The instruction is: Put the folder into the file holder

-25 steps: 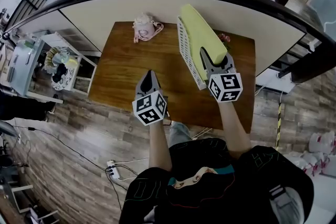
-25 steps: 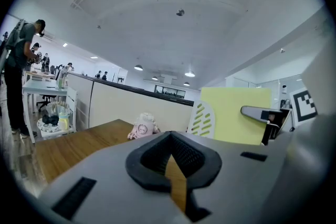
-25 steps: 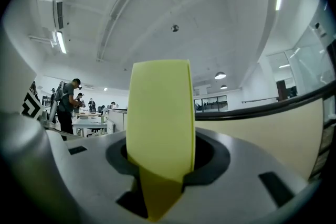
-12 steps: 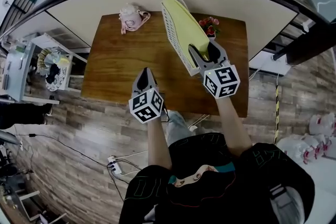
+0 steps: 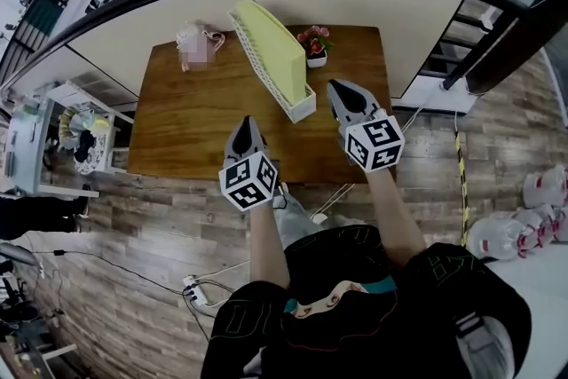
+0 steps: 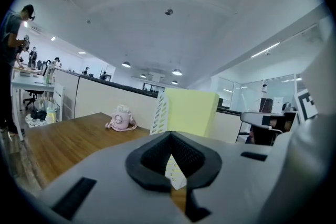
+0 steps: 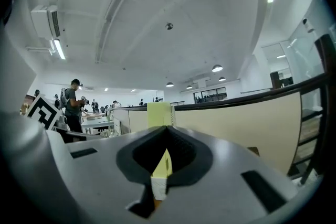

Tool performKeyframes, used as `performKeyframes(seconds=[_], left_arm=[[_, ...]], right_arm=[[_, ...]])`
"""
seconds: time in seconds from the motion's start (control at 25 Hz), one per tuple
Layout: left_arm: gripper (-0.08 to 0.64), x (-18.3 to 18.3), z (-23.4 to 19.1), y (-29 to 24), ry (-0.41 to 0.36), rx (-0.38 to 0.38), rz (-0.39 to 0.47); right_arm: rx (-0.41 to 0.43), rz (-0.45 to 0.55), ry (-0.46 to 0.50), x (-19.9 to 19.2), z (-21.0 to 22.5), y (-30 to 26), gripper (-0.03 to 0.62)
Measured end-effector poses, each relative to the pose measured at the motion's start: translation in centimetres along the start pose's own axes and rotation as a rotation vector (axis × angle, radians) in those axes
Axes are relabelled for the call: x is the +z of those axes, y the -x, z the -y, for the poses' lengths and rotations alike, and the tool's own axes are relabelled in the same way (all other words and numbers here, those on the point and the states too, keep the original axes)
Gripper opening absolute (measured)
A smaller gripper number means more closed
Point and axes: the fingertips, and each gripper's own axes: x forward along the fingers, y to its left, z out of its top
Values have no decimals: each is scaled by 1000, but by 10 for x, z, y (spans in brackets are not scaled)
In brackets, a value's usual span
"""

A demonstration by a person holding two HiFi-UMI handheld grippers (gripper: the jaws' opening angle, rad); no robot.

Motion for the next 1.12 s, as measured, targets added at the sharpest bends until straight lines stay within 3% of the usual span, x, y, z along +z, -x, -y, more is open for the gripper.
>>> performKeyframes(seconds=[0.28,0.56,1.12], left_arm=[[-5,4,24,4,-88,-1,-1],[-5,0,44,-1,-160,-6,-16],[-5,-7,40,-4,-194,12,-41]], right_arm=[[-51,-78,56,-10,15,23,3],[-70,-54,121,-4,27,32,3],[-44,-61,69,-15,27,24,3]])
